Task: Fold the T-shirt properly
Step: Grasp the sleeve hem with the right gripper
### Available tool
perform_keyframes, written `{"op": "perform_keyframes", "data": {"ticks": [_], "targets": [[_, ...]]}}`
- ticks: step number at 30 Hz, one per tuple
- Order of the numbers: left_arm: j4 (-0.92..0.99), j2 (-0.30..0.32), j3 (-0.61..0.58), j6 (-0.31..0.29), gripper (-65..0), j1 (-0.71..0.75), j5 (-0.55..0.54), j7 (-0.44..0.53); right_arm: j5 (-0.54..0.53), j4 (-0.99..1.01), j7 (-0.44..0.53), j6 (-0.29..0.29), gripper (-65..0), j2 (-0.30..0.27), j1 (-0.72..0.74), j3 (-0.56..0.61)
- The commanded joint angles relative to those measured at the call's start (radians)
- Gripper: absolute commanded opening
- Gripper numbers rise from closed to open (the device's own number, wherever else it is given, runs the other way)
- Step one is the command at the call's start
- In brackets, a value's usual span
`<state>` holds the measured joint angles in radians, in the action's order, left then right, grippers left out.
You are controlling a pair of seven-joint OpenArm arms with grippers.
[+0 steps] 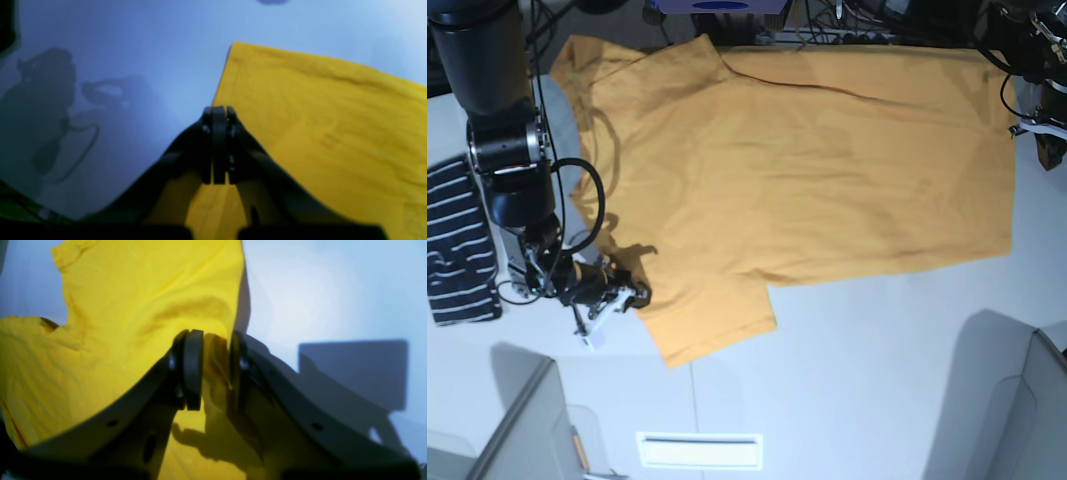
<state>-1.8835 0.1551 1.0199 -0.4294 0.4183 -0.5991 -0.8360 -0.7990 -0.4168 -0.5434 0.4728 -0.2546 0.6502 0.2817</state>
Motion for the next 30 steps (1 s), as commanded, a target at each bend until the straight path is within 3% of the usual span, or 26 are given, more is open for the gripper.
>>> {"op": "perform_keyframes", "data": {"ticks": [1, 5, 8, 11, 12, 20, 26, 30], "targets": [[-0.014, 0.018, 0.007, -0.001, -65.0, 0.003, -0.009, 0.019, 0.04, 0.002, -0.03, -0.021, -51.3, -0.009, 0.012, 0.004], [-0.014, 0.018, 0.006, -0.001, -65.0, 0.003, -0.009, 0.019, 0.04, 0.002, -0.028, -0.021, -61.2, -0.005, 0.012, 0.003], [-0.014, 0.018, 0.006, -0.001, -65.0, 0.003, -0.009, 0.019, 0.04, 0.002, -0.027, -0.047, -49.8, -0.009, 0.024, -0.003], [-0.014, 0.018, 0.009, -0.001, -65.0, 0.004, -0.009, 0.019, 0.04, 0.002, -0.025, -0.148, -35.3, -0.012, 0.033, -0.002], [-0.014, 0.018, 0.009, -0.001, -65.0, 0.004, -0.009, 0.019, 0.04, 0.002, -0.016, -0.156, -33.8, -0.012, 0.038, 0.003], [-0.014, 0.018, 0.01, -0.001, -65.0, 0.004, -0.009, 0.019, 0.04, 0.003, -0.007, -0.156, -33.8, -0.005, 0.061, 0.009], [-0.014, 0.018, 0.01, -0.001, -65.0, 0.004, -0.009, 0.019, 0.039, 0.003, -0.005, -0.154, -33.8, 0.018, 0.072, 0.169], [-0.014, 0.018, 0.01, -0.001, -65.0, 0.004, -0.009, 0.019, 0.039, 0.003, -0.004, -0.154, -33.9, 0.019, 0.072, 0.173]]}}
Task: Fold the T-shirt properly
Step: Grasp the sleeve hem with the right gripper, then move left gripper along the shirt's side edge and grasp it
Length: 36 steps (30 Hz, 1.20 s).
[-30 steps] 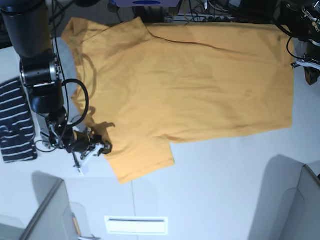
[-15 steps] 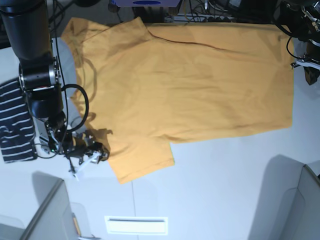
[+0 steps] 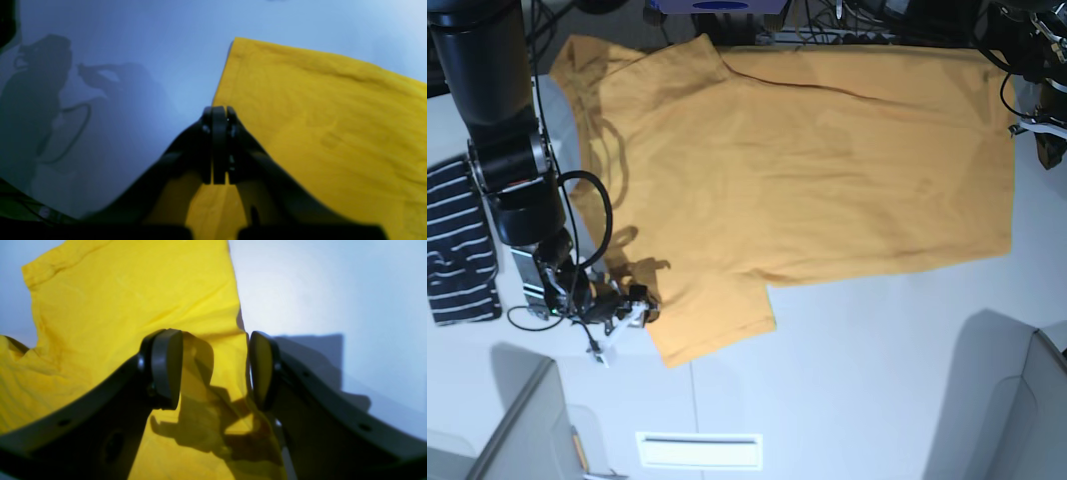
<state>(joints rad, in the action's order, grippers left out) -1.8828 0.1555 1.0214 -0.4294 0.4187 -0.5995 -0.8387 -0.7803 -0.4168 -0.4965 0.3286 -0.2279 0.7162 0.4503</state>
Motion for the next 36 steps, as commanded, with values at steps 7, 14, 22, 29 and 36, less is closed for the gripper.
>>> {"op": "perform_keyframes", "data": {"ticks": [7, 14, 22, 29, 36], "targets": [[-0.014, 0.016, 0.003, -0.003, -65.0, -0.008, 0.166, 0.022, 0.02, 0.003, -0.055, -0.01, -51.6, -0.011, 0.001, 0.005], [0.084, 0.068, -0.025, -0.003, -65.0, -0.096, 0.183, 0.02, 0.017, 0.005, -0.055, -0.016, -65.0, -0.008, 0.001, 0.005], [0.457, 0.235, -0.114, -0.003, -28.6, -0.32, 0.181, 0.02, 0.017, 0.005, -0.055, -0.016, -65.0, -0.008, 0.001, 0.005], [0.76, 0.359, -0.218, -0.003, -11.7, -0.531, 0.183, 0.022, 0.019, 0.005, -0.055, -0.016, -65.0, -0.009, 0.001, 0.005], [0.992, 0.388, -0.375, -0.003, -11.7, -0.706, 0.181, 0.026, 0.019, 0.005, -0.055, -0.018, -65.0, -0.008, 0.003, 0.005]]}}
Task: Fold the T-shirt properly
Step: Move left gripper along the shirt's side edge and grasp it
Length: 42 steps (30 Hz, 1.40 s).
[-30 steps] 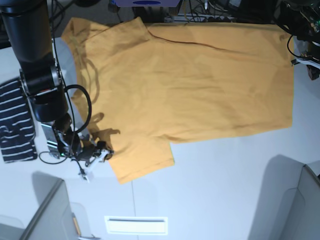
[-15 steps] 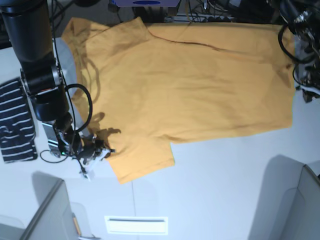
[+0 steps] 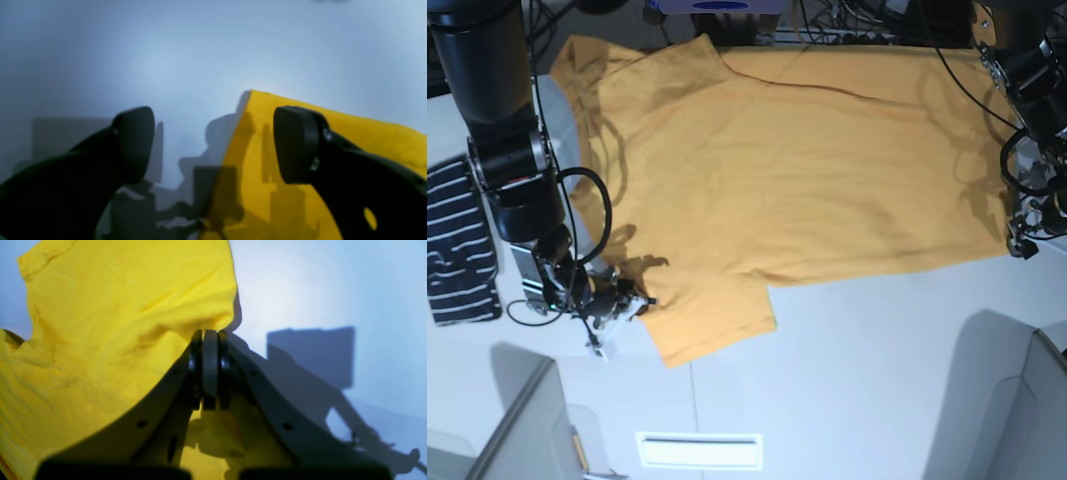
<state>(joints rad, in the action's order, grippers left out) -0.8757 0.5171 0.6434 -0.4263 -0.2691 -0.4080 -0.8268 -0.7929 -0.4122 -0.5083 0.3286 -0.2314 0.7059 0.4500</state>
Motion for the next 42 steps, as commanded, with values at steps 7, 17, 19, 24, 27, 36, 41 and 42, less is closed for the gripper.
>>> {"op": "perform_keyframes", "data": {"ticks": [7, 17, 19, 24, 27, 36, 41, 42], "targets": [[0.129, 0.021, -0.092, -0.006, -11.7, -0.115, -0.012, 0.017, 0.031, 0.0, -0.043, -0.018, -65.0, -0.007, 0.016, 0.005], [0.01, -0.005, -0.084, -0.004, -11.8, -0.019, -0.016, 0.011, 0.031, 0.0, -0.043, -0.018, -65.0, -0.004, 0.016, 0.007], [0.01, -0.005, -0.084, -0.004, -11.8, -0.008, -0.016, 0.014, 0.031, 0.0, -0.043, -0.018, -65.0, -0.004, 0.016, 0.007], [0.011, 0.001, -0.083, -0.004, -11.8, -0.022, -0.018, 0.017, 0.031, 0.0, -0.043, -0.018, -65.0, -0.003, 0.014, 0.008], [0.019, 0.001, -0.083, -0.003, -11.8, -0.068, -0.01, 0.017, 0.031, 0.0, -0.043, -0.018, -65.0, -0.003, 0.013, 0.008], [0.189, -0.004, -0.092, -0.003, -12.0, -0.161, -0.01, 0.017, 0.031, 0.0, -0.045, -0.018, -65.0, -0.004, 0.013, 0.007], [0.191, -0.004, -0.093, -0.003, -22.2, -0.135, -0.01, 0.013, 0.031, 0.0, -0.045, -0.018, -65.0, -0.006, 0.013, 0.007], [0.191, -0.004, -0.093, -0.003, -26.8, -0.135, -0.01, 0.013, 0.031, 0.0, -0.045, -0.018, -65.0, -0.006, 0.013, 0.007]]}}
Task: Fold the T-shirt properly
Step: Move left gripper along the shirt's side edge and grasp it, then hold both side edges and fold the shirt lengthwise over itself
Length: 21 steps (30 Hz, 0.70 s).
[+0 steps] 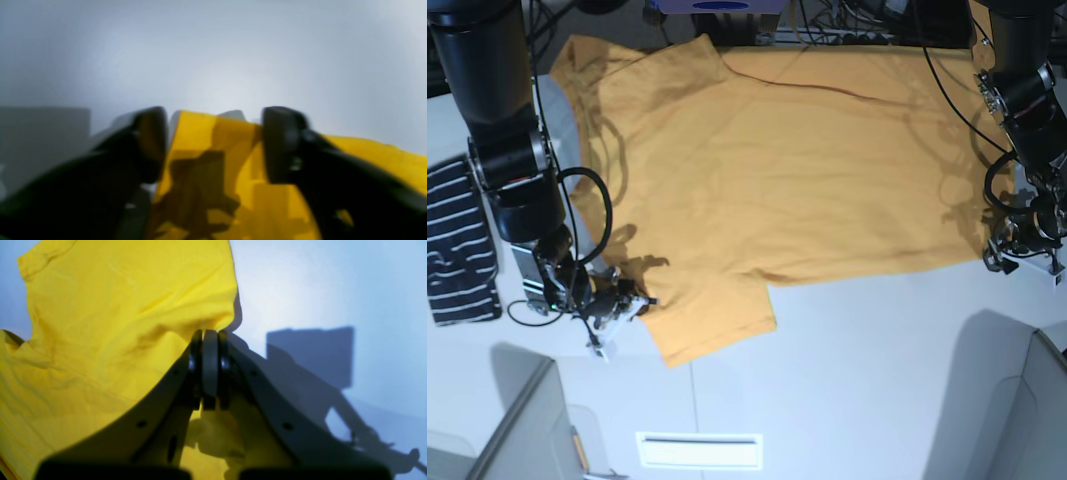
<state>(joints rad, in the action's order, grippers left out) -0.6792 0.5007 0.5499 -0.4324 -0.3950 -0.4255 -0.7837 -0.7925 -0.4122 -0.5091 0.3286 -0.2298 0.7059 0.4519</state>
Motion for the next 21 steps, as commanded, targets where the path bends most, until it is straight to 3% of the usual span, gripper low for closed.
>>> {"op": "perform_keyframes", "data": {"ticks": [1, 4, 10, 12, 15, 21], "targets": [[-0.006, 0.014, 0.0, 0.004, -30.4, -0.009, 0.007, -0.032, 0.031, 0.0, -0.044, -0.018, -65.0, -0.009, 0.013, 0.005], [-0.006, 0.014, 0.0, 0.004, -36.7, 0.008, 0.007, -0.032, 0.031, 0.0, -0.044, -0.018, -65.0, -0.007, 0.013, 0.005], [-0.006, 0.011, 0.0, 0.004, -38.3, 0.017, 0.007, -0.027, 0.031, 0.0, -0.044, -0.018, -65.0, -0.006, 0.013, 0.005], [-0.006, 0.011, 0.0, 0.004, -44.8, 0.017, 0.007, -0.026, 0.031, 0.0, -0.044, -0.018, -65.0, -0.006, 0.013, 0.005], [-0.003, 0.011, 0.0, 0.004, -65.0, 0.009, 0.007, -0.026, 0.031, 0.0, -0.044, -0.018, -65.0, -0.006, 0.013, 0.005], [-0.004, 0.011, 0.0, 0.004, -65.0, -0.022, 0.007, -0.024, 0.028, 0.0, -0.039, -0.018, -65.0, -0.006, 0.016, 0.003]]}}
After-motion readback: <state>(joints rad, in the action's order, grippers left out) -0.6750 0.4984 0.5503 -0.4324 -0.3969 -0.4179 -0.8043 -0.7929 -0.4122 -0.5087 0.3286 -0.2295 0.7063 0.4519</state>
